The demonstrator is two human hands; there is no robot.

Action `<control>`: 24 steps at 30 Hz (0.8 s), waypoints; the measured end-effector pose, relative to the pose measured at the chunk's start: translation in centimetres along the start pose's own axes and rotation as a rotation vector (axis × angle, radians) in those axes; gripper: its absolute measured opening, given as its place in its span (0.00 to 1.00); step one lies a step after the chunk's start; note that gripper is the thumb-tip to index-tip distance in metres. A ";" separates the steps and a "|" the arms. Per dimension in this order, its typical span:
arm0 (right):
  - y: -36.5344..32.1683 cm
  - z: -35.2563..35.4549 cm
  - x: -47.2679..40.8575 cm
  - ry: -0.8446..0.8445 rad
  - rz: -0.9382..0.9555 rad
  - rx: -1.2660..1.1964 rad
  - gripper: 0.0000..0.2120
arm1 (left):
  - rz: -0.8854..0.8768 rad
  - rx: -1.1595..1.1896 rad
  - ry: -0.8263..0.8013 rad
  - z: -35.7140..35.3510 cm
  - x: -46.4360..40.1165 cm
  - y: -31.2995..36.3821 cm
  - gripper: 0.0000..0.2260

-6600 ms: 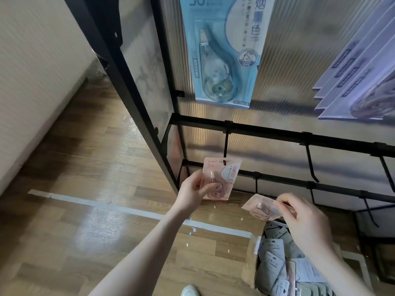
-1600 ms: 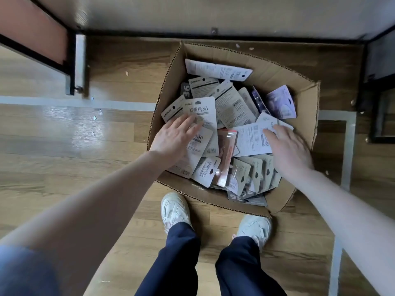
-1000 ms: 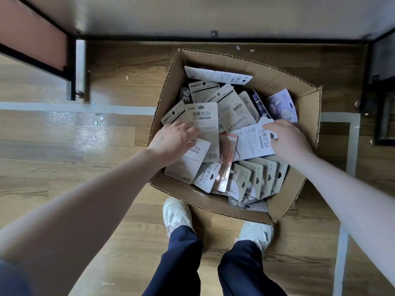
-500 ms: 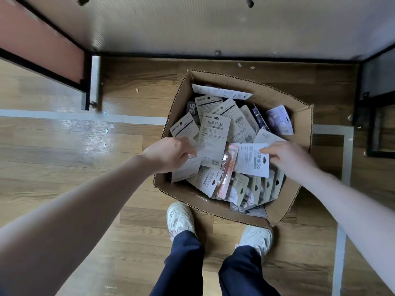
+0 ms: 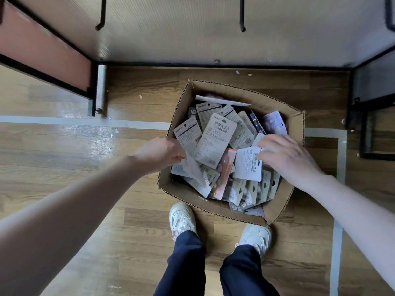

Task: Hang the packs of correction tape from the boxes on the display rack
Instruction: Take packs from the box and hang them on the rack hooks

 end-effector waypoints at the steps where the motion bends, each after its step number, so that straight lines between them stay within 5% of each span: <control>1: -0.3 0.9 0.2 0.033 0.033 0.003 0.15 | -0.035 -0.010 0.084 0.9 0.5 0.5 0.07; 5: 0.3 4.5 1.1 0.114 -0.072 -0.177 0.04 | -0.073 0.051 0.292 4.6 2.0 2.0 0.04; 9: 2.6 6.5 2.0 0.120 -0.319 -0.436 0.06 | -0.024 0.178 0.345 7.9 3.4 2.9 0.08; 16: 0.8 12.8 3.8 0.177 -0.398 -0.439 0.07 | 0.100 0.111 0.427 13.3 7.9 3.8 0.09; 24: -3.0 20.6 6.7 0.289 -0.376 -0.417 0.06 | 0.045 0.046 0.573 18.0 15.1 5.9 0.08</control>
Point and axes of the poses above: each hand's wrist, its own x-axis away from the middle knuckle, its own z-axis out of the back of the hand, y = z × x, the point moved 7 cm from there along -x, towards the middle knuckle, and after that the axes turned 15 degrees about -y, right-handed, at the moved point
